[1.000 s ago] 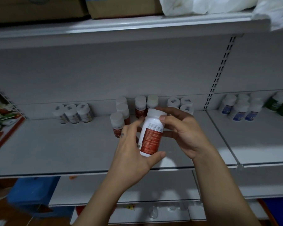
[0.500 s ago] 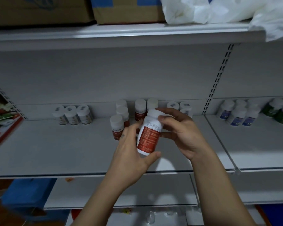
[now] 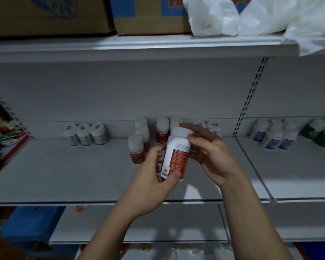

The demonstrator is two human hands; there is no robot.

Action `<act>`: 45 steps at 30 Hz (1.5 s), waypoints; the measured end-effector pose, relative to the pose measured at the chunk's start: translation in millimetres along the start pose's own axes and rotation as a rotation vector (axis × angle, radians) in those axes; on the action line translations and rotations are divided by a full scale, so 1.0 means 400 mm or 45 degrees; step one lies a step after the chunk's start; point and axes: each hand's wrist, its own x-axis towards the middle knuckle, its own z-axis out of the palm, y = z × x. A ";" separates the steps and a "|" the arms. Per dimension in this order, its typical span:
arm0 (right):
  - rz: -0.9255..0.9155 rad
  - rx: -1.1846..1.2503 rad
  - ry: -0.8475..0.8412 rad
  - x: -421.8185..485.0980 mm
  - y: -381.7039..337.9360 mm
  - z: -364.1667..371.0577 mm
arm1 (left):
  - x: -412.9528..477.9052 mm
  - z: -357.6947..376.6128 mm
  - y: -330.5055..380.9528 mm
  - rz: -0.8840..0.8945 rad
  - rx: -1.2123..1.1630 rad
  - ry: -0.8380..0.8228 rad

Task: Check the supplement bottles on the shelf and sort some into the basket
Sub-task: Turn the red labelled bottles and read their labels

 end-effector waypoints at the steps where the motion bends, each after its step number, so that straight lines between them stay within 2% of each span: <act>1: 0.002 0.018 -0.008 -0.001 0.001 0.000 | 0.000 0.002 0.000 0.000 0.003 0.004; 4: -0.005 -0.018 0.003 -0.004 0.003 0.003 | -0.003 0.009 -0.005 -0.035 0.027 0.091; 8: 0.004 -0.346 0.040 -0.011 -0.005 0.007 | 0.000 0.015 -0.021 -0.079 0.203 0.251; 11: 0.022 -0.448 0.045 -0.022 -0.004 0.024 | -0.002 0.027 -0.032 -0.028 0.379 0.252; 15: 0.002 -0.394 0.158 -0.027 0.003 0.034 | -0.004 0.036 -0.037 0.012 0.494 0.190; 20: 0.008 -0.337 0.212 -0.028 -0.004 0.013 | -0.012 0.020 -0.038 -0.018 0.298 0.067; 26: 0.036 -0.243 0.102 -0.023 -0.011 -0.003 | -0.027 0.018 -0.023 -0.012 0.053 -0.021; 33: 0.025 -0.205 -0.023 -0.024 -0.009 -0.024 | -0.017 -0.019 -0.034 -0.065 -0.083 -0.150; 40: 0.017 -0.088 -0.071 -0.023 -0.001 -0.020 | -0.005 -0.022 -0.057 -0.118 -0.314 -0.190; 45: 0.028 0.008 -0.114 -0.027 0.010 0.002 | -0.005 0.010 -0.044 -0.085 -0.297 -0.161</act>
